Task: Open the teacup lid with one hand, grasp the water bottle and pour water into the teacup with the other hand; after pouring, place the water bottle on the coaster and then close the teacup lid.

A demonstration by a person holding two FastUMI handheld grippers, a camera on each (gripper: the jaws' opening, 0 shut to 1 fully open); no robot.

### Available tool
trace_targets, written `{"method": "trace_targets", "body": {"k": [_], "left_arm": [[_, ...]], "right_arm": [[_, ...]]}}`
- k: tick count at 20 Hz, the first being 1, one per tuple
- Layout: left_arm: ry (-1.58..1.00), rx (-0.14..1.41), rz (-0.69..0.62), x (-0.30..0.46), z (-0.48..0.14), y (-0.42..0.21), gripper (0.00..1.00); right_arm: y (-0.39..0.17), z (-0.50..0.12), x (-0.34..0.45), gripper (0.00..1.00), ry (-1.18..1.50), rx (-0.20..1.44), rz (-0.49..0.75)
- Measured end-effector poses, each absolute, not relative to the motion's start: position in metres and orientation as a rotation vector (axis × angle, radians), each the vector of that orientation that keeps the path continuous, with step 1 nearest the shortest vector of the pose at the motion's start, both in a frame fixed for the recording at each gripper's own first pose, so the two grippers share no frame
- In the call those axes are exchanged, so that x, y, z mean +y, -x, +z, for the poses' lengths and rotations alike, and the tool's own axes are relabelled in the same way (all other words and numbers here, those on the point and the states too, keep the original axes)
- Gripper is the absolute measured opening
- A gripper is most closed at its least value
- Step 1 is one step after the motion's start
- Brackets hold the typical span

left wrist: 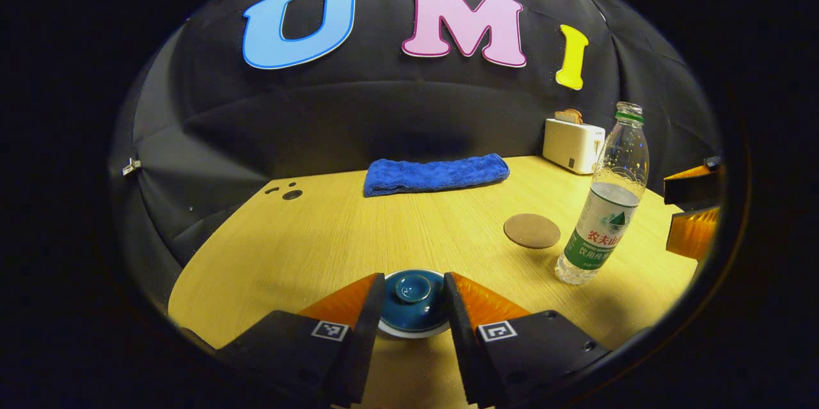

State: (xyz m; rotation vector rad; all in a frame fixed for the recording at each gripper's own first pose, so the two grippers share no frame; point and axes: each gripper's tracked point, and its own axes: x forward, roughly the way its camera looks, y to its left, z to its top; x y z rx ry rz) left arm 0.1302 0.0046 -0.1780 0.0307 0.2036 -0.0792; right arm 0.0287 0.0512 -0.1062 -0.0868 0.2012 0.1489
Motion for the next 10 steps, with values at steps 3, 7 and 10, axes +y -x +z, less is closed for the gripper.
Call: {"method": "trace_targets", "body": {"k": [3, 7, 10], "left_arm": [[-0.034, 0.201, -0.084, 0.005, -0.18, -0.128, 0.52], [-0.056, 0.195, -0.085, 0.005, -0.18, -0.129, 0.35], [-0.051, 0.189, -0.085, 0.005, -0.178, -0.129, 0.34]], "right_arm": [[-0.032, -0.108, 0.052, 0.98, 0.078, 0.198, 0.139], [-0.036, -0.112, 0.053, 0.98, 0.08, 0.195, 0.13], [-0.041, -0.115, 0.055, 0.98, 0.076, 0.185, 0.124]]}}
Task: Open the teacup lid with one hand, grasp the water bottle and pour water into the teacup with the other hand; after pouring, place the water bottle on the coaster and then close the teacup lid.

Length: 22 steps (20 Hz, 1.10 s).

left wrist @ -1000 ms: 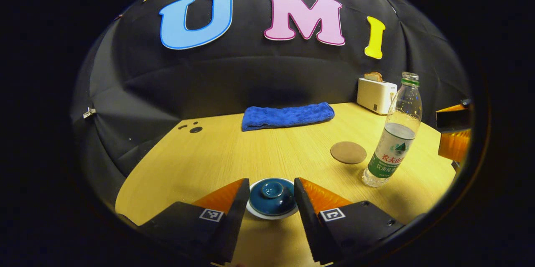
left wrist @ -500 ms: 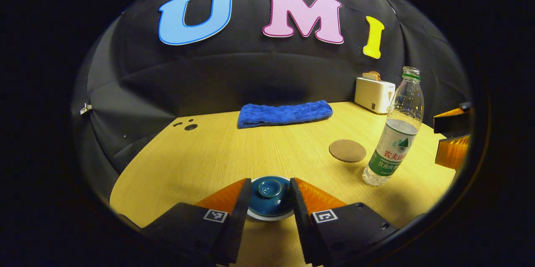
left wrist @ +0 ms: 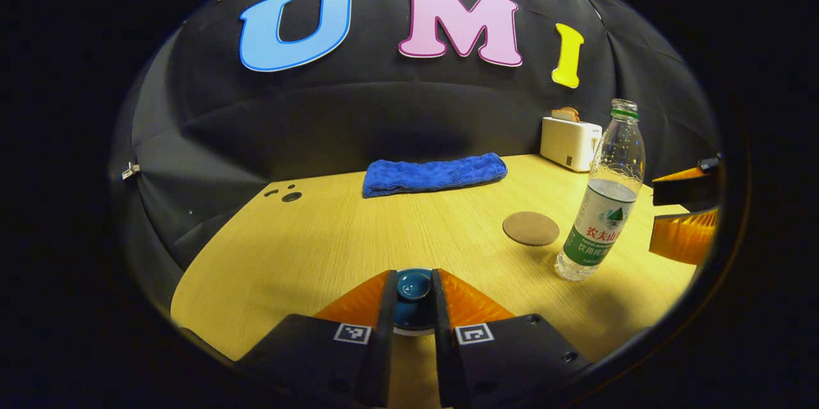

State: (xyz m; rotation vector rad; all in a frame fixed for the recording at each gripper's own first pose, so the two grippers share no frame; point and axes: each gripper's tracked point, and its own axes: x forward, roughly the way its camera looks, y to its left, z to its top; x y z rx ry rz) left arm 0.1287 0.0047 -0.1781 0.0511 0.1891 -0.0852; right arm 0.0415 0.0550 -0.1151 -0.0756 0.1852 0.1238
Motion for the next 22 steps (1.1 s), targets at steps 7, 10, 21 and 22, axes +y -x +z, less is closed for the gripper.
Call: {"method": "trace_targets", "body": {"k": [7, 10, 21, 22], "left_arm": [[-0.046, 0.167, -0.096, 0.004, -0.172, -0.128, 0.25], [-0.042, 0.15, -0.095, 0.006, -0.161, -0.123, 0.25], [-0.008, 0.162, -0.035, 0.031, -0.163, -0.106, 0.25], [0.004, 0.155, -0.037, 0.03, -0.162, -0.105, 0.25]], "right_arm": [[-0.057, -0.125, 0.046, 0.98, 0.018, 0.165, 0.041], [-0.062, -0.128, 0.041, 0.98, -0.007, 0.157, 0.0], [-0.098, -0.12, 0.018, 0.99, -0.076, 0.067, -0.144], [-0.1, -0.121, 0.017, 0.99, -0.078, 0.064, -0.152]]}}
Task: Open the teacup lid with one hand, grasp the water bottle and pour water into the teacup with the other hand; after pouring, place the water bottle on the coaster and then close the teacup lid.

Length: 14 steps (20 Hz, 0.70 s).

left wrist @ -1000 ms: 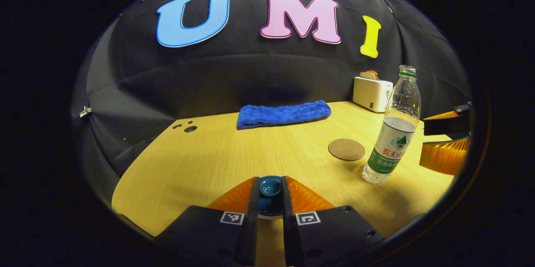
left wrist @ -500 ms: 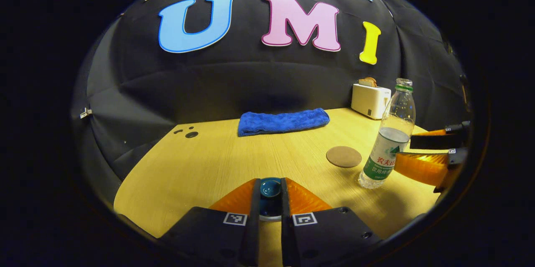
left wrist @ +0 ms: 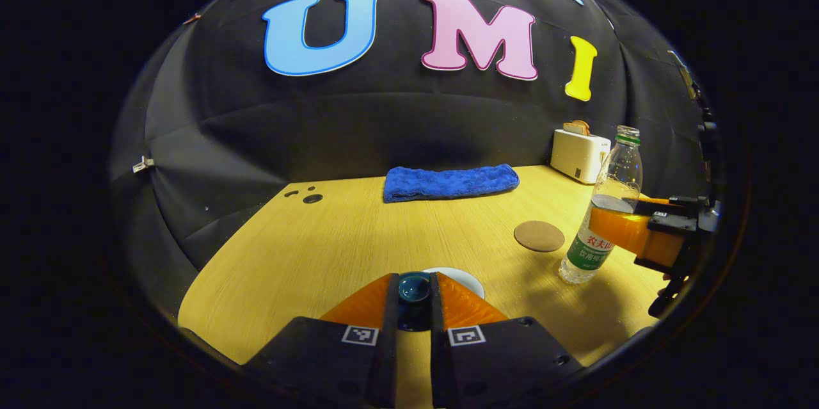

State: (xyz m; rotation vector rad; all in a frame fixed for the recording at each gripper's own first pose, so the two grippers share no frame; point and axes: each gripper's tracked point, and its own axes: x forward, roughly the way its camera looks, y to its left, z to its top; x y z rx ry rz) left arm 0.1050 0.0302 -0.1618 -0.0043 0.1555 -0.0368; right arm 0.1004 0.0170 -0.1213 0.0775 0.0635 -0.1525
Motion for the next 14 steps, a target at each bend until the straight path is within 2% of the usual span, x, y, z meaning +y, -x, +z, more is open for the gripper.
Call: {"method": "trace_targets", "body": {"k": [1, 2, 3, 10, 11, 12, 14], "left_arm": [[0.015, 0.151, -0.04, 0.03, -0.163, -0.105, 0.25], [0.023, 0.144, -0.043, 0.028, -0.162, -0.106, 0.21], [0.026, 0.137, -0.046, 0.027, -0.161, -0.107, 0.25], [0.026, 0.122, -0.05, 0.031, -0.16, -0.107, 0.25], [0.023, 0.123, -0.051, 0.032, -0.161, -0.106, 0.29], [0.02, 0.127, -0.053, 0.034, -0.161, -0.106, 0.25], [0.016, 0.131, -0.051, 0.038, -0.162, -0.105, 0.25]], "right_arm": [[-0.103, -0.123, 0.015, 0.98, -0.08, 0.063, -0.164], [-0.106, -0.125, 0.014, 0.98, -0.085, 0.062, -0.17], [-0.108, -0.126, 0.013, 0.98, -0.088, 0.062, -0.179], [-0.117, -0.131, 0.018, 0.98, -0.114, 0.07, -0.209], [-0.118, -0.132, 0.017, 0.98, -0.119, 0.071, -0.214], [-0.119, -0.131, 0.017, 0.98, -0.124, 0.067, -0.221], [-0.123, -0.13, 0.013, 0.97, -0.128, 0.058, -0.24]]}}
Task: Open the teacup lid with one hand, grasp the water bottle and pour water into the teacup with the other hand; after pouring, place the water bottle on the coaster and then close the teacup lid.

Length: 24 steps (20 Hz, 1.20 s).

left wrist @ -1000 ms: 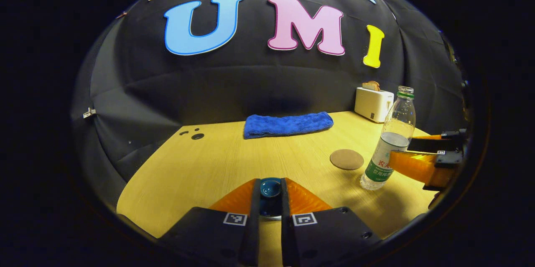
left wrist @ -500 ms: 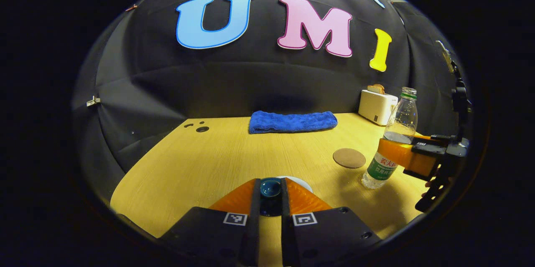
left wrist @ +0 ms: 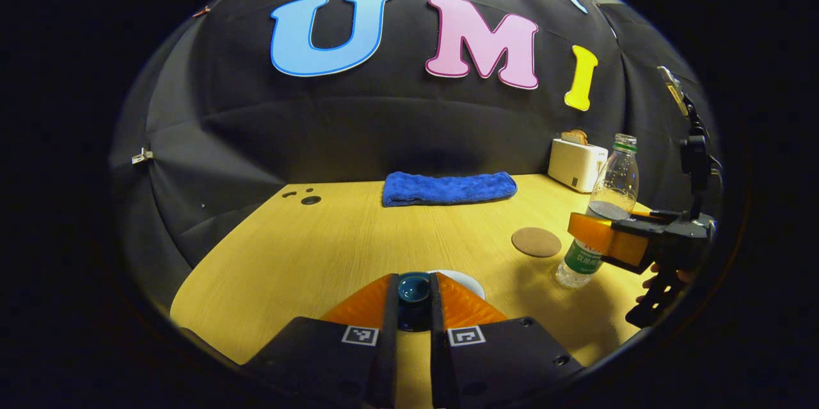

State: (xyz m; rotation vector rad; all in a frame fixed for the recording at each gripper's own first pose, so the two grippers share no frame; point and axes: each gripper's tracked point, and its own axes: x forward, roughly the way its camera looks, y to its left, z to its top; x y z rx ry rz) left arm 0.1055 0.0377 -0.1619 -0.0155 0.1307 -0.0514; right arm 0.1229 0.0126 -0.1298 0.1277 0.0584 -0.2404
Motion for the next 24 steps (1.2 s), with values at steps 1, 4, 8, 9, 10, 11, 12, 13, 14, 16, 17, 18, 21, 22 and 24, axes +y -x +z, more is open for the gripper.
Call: {"method": "trace_targets", "body": {"k": [1, 4, 8, 9, 10, 11, 12, 13, 14, 16, 17, 18, 21, 22, 24], "left_arm": [[0.016, 0.126, -0.051, 0.039, -0.161, -0.105, 0.25], [0.015, 0.12, -0.053, 0.042, -0.16, -0.106, 0.25], [0.035, 0.125, -0.053, 0.045, -0.164, -0.104, 0.25], [0.039, 0.126, -0.048, 0.047, -0.165, -0.105, 0.22], [0.042, 0.124, -0.041, 0.05, -0.164, -0.103, 0.25], [0.045, 0.121, -0.034, 0.053, -0.164, -0.103, 0.22], [0.048, 0.118, -0.029, 0.055, -0.161, -0.102, 0.22], [0.048, 0.112, -0.023, 0.059, -0.159, -0.1, 0.22], [0.046, 0.104, -0.015, 0.062, -0.157, -0.099, 0.25], [0.039, 0.085, 0.019, 0.074, -0.153, -0.095, 0.25], [0.043, 0.087, 0.027, 0.077, -0.154, -0.095, 0.25], [0.046, 0.089, 0.039, 0.081, -0.155, -0.093, 0.22], [0.064, 0.07, 0.08, 0.097, -0.152, -0.086, 0.28], [0.075, 0.064, 0.092, 0.101, -0.151, -0.084, 0.25], [0.094, 0.054, 0.115, 0.109, -0.15, -0.079, 0.29]], "right_arm": [[-0.125, -0.132, 0.012, 0.96, -0.133, 0.066, -0.247], [-0.127, -0.134, 0.009, 0.82, -0.151, 0.089, -0.256], [-0.13, -0.134, 0.008, 0.78, -0.112, 0.121, -0.263], [-0.131, -0.135, 0.008, 0.77, -0.108, 0.127, -0.258], [-0.13, -0.133, 0.011, 0.77, -0.092, 0.139, -0.245], [-0.133, -0.132, 0.011, 0.76, -0.069, 0.151, -0.232], [-0.134, -0.131, 0.012, 0.74, -0.037, 0.162, -0.22], [-0.135, -0.129, 0.013, 0.74, 0.002, 0.17, -0.205], [-0.137, -0.126, 0.015, 0.74, 0.032, 0.171, -0.195], [-0.141, -0.117, 0.014, 0.74, 0.125, 0.169, -0.184], [-0.144, -0.114, 0.013, 0.74, 0.191, 0.174, -0.18], [-0.146, -0.111, 0.012, 0.74, 0.259, 0.179, -0.184], [-0.157, -0.106, 0.022, 0.74, 0.442, 0.177, -0.136], [-0.158, -0.104, 0.028, 0.74, 0.503, 0.174, -0.113], [-0.163, -0.103, 0.039, 0.74, 0.623, 0.164, -0.066]]}}
